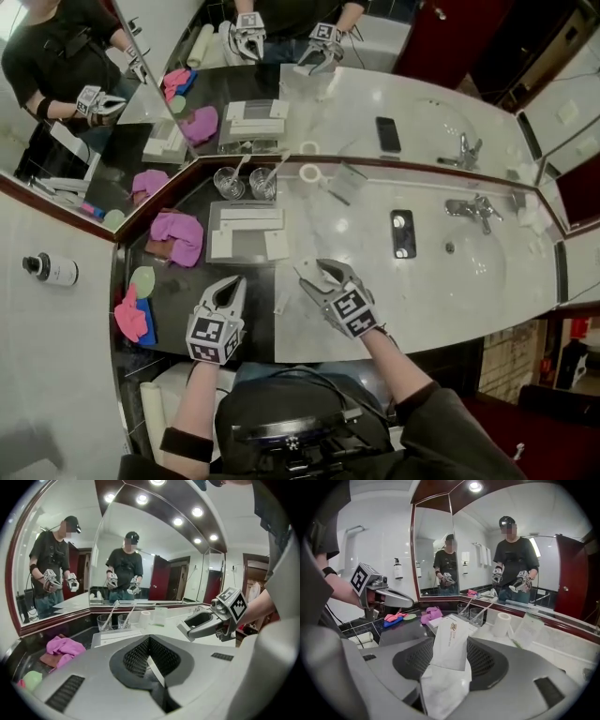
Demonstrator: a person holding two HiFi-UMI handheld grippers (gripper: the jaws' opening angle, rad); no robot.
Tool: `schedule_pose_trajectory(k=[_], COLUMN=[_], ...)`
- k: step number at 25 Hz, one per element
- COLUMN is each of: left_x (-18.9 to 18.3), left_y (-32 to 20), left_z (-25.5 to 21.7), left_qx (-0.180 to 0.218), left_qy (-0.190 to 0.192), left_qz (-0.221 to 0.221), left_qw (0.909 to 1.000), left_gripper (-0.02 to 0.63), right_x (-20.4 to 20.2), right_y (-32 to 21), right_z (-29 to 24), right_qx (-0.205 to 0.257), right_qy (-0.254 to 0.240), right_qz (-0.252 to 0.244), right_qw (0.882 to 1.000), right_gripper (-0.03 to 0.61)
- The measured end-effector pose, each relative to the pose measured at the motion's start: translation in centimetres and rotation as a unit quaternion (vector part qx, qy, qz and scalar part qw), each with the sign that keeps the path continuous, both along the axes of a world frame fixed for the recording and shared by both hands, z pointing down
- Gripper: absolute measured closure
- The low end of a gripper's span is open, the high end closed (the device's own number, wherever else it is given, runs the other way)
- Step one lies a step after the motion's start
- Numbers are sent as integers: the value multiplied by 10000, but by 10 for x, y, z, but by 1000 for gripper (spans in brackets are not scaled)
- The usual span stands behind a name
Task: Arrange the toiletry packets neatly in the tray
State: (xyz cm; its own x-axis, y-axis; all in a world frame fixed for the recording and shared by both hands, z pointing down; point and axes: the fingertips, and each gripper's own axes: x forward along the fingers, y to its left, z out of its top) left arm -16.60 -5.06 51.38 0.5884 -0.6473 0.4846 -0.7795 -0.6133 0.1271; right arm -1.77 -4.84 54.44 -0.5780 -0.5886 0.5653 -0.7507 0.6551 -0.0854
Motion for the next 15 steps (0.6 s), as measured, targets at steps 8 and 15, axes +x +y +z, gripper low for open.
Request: schedule_pose_trajectory(k=[8,15], left_x=[-29,-54], left_y=[-15,-37], left_z=[14,31], left_qx=[-29,-65], left_qy=[-130,-94], left_qz=[-295,-403], left_qw=[9995,9991], left_gripper=[614,614], right_x=[-81,-125], right_y=[-33,-73], right_z=[19,48], right_qx=[166,232], right_qy=[561,1247], right_qz=[-1314,-1955], right_qw=[9896,9725], right_gripper=[339,339])
